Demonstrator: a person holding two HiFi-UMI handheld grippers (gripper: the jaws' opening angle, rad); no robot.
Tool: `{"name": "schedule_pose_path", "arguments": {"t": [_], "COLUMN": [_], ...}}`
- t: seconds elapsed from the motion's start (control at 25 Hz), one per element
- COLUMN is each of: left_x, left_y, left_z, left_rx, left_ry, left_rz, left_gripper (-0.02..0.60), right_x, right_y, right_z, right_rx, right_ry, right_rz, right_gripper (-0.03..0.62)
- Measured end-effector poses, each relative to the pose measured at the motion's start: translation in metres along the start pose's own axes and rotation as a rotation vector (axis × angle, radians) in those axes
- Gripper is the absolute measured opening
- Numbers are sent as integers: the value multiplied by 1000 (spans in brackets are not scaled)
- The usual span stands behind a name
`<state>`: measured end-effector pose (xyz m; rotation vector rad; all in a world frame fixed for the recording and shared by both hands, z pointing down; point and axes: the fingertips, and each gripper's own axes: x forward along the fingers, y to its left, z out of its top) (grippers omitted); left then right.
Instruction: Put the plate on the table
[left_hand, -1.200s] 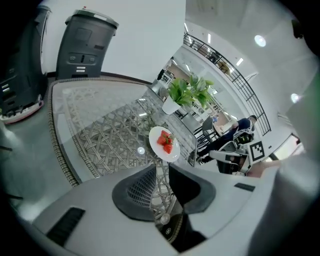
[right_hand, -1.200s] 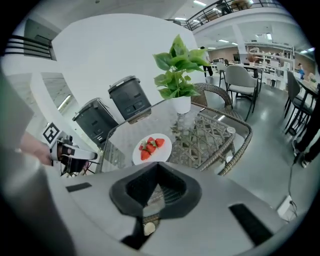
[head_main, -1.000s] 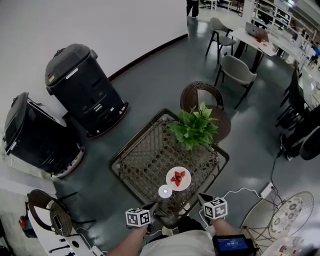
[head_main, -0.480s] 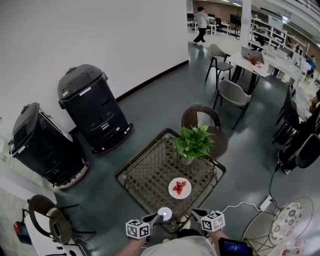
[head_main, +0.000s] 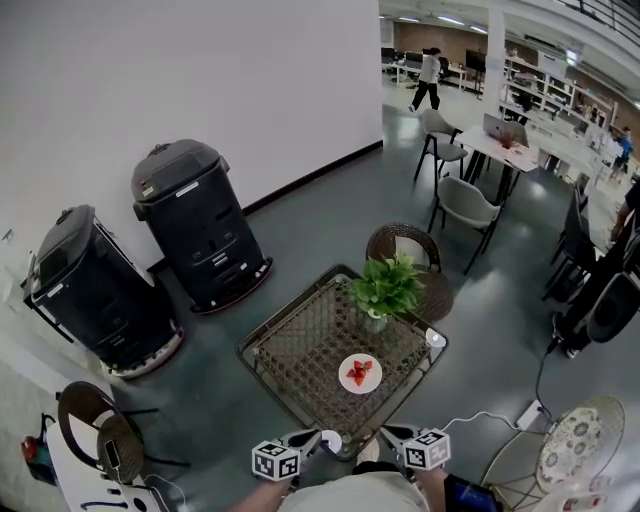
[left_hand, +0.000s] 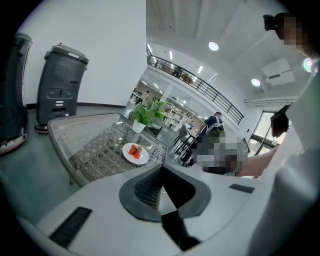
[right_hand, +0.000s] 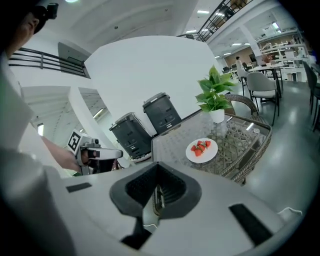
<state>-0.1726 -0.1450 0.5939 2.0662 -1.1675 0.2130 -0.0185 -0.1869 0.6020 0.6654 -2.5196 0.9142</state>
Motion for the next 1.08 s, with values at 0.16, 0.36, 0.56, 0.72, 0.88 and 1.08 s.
{"name": "schedule_pose_path", "arguments": {"t": [0.16,0.36,0.56,0.72,0.88,1.08], "left_x": [-8,-15,-19,-27,-32,-49], "left_y": [-12,-28,-37,-50,-48,-53], "left_z": [-8,-15,-21,-30,-36,-67], "left_rx": [6,-5,10,42,24,8], "left_ry": [-7,-23,-39,-18,-27,12], "left_rz": [-18,-36,-54,-78,-80,-71], "left_gripper": [5,5,5,5,5,5], "right_x": [-11,-27,-33,-37,-40,-47], "right_y": [15,29,38,50,53,66], "right_z": [-2,-3,-10,-17,-21,-43], "right_rx": [-16,11,-3,-8,-12,7], "right_ry": [-16,-49,-56,-62,-62,-47], "right_rz": [17,22,14,-2,-22,-14], "right_gripper": [5,5,5,5,5,5]}}
